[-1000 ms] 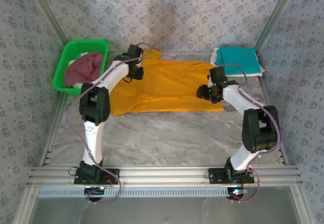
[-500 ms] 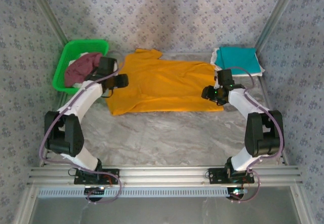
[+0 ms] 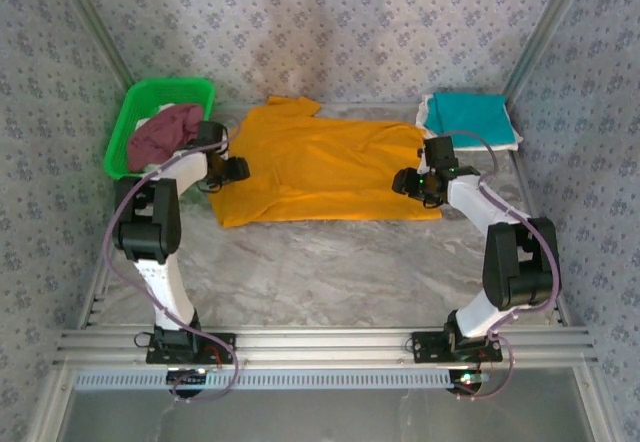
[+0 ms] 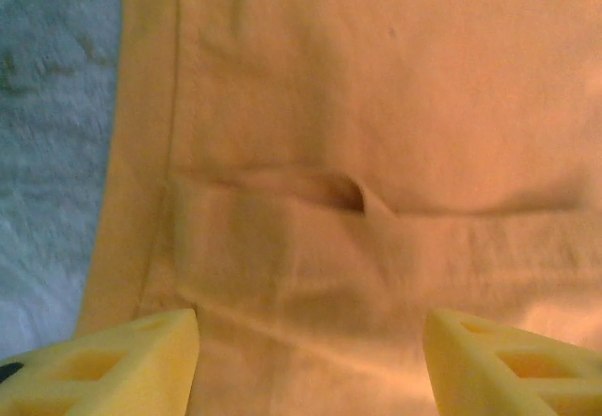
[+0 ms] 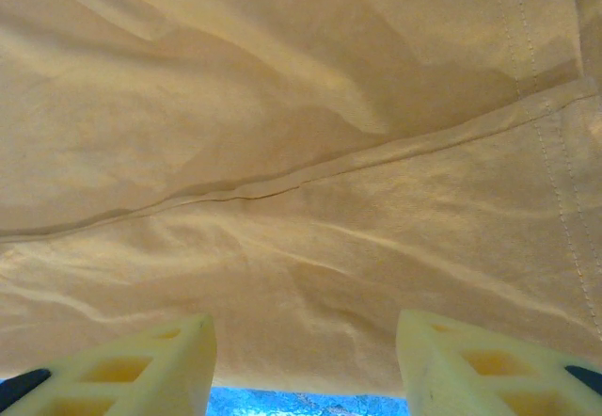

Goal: Fold and stack the t-shirts

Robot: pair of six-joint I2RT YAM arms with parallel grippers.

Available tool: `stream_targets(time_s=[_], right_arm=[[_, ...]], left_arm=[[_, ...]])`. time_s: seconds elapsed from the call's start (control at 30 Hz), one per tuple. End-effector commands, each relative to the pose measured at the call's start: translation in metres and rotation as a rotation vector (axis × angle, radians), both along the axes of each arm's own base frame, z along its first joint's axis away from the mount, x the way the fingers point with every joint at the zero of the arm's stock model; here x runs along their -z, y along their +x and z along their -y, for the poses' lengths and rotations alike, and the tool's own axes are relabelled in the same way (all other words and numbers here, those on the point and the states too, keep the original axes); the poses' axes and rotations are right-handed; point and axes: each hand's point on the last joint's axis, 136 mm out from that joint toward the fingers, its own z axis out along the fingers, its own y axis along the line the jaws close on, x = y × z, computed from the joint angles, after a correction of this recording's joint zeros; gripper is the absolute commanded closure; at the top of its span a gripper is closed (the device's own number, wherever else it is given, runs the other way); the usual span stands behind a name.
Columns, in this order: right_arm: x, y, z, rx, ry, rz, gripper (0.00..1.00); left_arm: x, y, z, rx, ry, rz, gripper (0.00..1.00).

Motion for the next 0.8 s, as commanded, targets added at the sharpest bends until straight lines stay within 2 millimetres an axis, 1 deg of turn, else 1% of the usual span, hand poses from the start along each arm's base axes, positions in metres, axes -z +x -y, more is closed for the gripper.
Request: stream_targets(time_s=[0.0,0.07,0.17,0.23,0.3,0.37,0.4,0.53,0.57,0.63,0.77], right_arm=[[-0.01,0.005,-0.001,-0.006,0.003,0.018,0.45],[-0.009,0.005,-0.001,-0.007,0.002,0.016,0.45],[-0.01,0.005,-0.001,-0.007,0.003,0.02,0.45],[-0.01,0.005,0.0,-0.007,0.006,0.019,0.45],[-0.009,0.005,0.001,-0.007,0.004,0.018,0.45],[-0.008,0.004,0.002,-0.005,0.001,0.012,0.45],[-0.008,0.004,0.002,-0.006,0.002,0.013,0.45],[-0.009,0.005,0.003,-0.004,0.005,0.016,0.45],[-0.009,0.005,0.003,-0.004,0.006,0.014,0.45],[-0.01,0.006,0.002,-0.005,0.01,0.017,0.45],[-0.011,0.005,0.003,-0.002,0.009,0.018,0.45]], left_arm=[[-0.005,0.02,-0.007,-0.042,0.016,0.028,0.36],[0.0,0.024,-0.011,-0.064,0.035,0.013,0.35],[0.008,0.028,-0.011,-0.07,0.036,0.002,0.35],[0.015,0.03,-0.01,-0.069,0.037,-0.016,0.38],[0.019,0.032,-0.009,-0.065,0.038,-0.019,0.48],[0.02,0.032,-0.009,-0.061,0.041,-0.017,0.55],[0.019,0.032,-0.008,-0.06,0.043,-0.015,0.62],[0.007,0.035,-0.003,-0.05,0.061,0.005,0.83],[0.004,0.035,-0.001,-0.043,0.067,0.009,0.86],[-0.003,0.037,0.001,-0.039,0.081,0.018,1.0],[-0.016,0.04,0.006,-0.028,0.086,0.033,1.0]])
